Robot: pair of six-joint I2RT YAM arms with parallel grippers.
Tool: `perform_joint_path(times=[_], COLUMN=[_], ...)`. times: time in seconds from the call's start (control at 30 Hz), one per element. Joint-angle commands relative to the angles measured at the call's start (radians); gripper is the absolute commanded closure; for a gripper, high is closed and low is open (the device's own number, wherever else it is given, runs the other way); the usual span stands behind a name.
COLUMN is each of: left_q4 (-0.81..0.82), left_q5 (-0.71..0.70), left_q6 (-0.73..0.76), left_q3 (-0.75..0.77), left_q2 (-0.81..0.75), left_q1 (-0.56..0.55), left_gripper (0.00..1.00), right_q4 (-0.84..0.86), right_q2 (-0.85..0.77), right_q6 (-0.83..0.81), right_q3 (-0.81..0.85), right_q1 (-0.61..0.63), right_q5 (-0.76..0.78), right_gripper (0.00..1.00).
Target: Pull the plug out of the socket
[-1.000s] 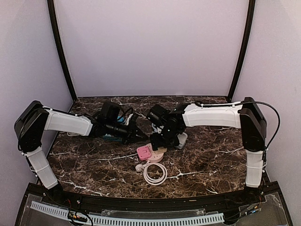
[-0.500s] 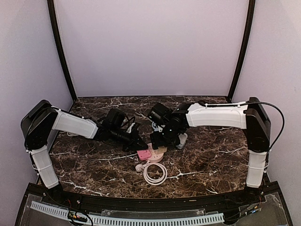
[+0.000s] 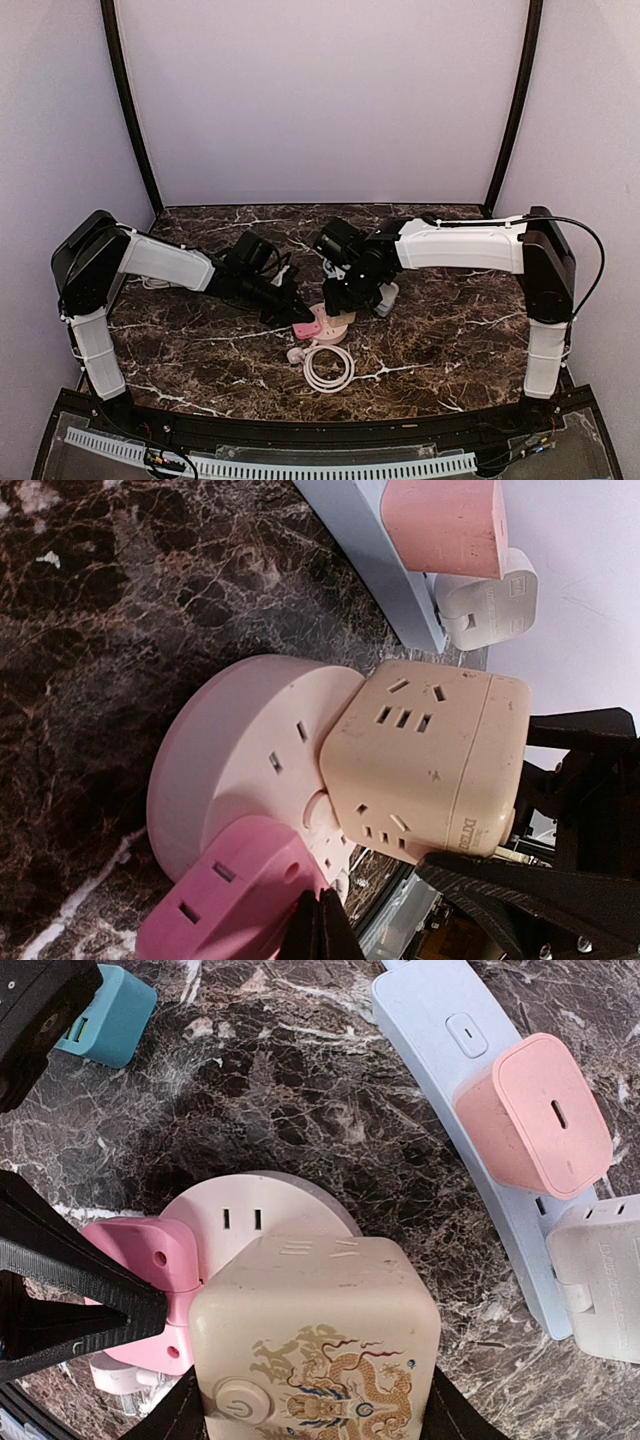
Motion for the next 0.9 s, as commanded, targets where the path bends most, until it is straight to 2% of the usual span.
perform_joint_path(times=[0.0, 0.6, 0.87], left_q4=[-0.198, -0.265, -0.283], left_q5=[-0.100, -0.159, -0.176], left_q6=[0.056, 0.042, 0.030], left_q3=[0.014, 0.034, 0.045], left_q2=[0.033, 0.075, 0.086], left_q1=[-0.001, -0.012, -0.021], left_gripper=[1.00, 1.00, 1.00], right_q4=[0.001, 0.012, -0.034], right_q2=[-0.009, -0.059, -0.047], right_q6=[0.000, -0.024, -0.042], right_q3=[0.036, 0.060, 0.111], right_q1=[0.010, 0.014, 0.049], right_q5=[0.024, 0.041, 0.106], right_gripper=[0.71, 0.74, 0.75])
